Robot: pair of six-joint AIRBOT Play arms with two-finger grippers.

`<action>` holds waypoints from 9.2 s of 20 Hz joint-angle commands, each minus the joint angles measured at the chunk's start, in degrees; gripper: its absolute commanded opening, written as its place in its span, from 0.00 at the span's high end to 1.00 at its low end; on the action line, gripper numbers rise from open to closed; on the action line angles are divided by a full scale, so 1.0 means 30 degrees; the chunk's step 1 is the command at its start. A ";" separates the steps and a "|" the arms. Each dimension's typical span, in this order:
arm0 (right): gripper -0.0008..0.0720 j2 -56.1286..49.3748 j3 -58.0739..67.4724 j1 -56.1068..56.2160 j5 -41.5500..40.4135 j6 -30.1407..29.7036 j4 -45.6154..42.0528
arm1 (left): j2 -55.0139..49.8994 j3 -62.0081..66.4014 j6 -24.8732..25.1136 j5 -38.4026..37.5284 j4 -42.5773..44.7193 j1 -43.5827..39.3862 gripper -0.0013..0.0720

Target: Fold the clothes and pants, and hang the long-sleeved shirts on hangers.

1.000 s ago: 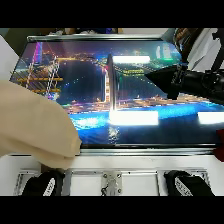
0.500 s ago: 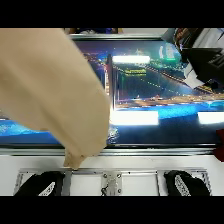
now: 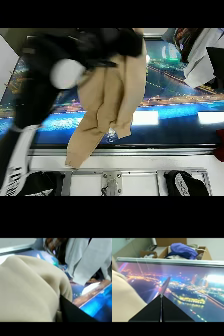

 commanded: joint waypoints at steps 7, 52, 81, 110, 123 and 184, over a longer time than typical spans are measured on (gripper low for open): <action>0.95 0.0007 0.0000 -0.0095 0.1035 0.0044 -0.1494 | -0.3577 0.0000 0.0437 -0.4204 -0.3840 0.3534 0.01; 0.95 -0.9704 0.5195 0.0969 -0.1851 -0.1180 -0.1494 | -0.2455 0.3140 0.6703 -0.4546 -1.1154 1.2932 0.95; 0.95 -0.7963 0.6725 0.1013 -0.0393 0.2579 -0.2652 | -0.0590 0.0175 0.5457 -0.1690 -1.0491 1.2932 0.95; 0.38 -0.9100 0.1443 1.3449 0.4889 1.7070 -2.0079 | 0.3395 -1.4251 0.4852 -0.3614 -0.7686 0.7956 0.10; 0.56 -1.4877 0.4138 1.3668 0.6885 1.6961 -2.0575 | -0.1494 -1.2611 0.5595 -0.3810 -0.7868 0.6863 0.10; 0.01 -1.3427 -0.4677 2.6345 0.8903 3.2115 -2.5922 | 1.1176 -2.1085 0.1668 -0.3730 -0.3847 0.7978 0.06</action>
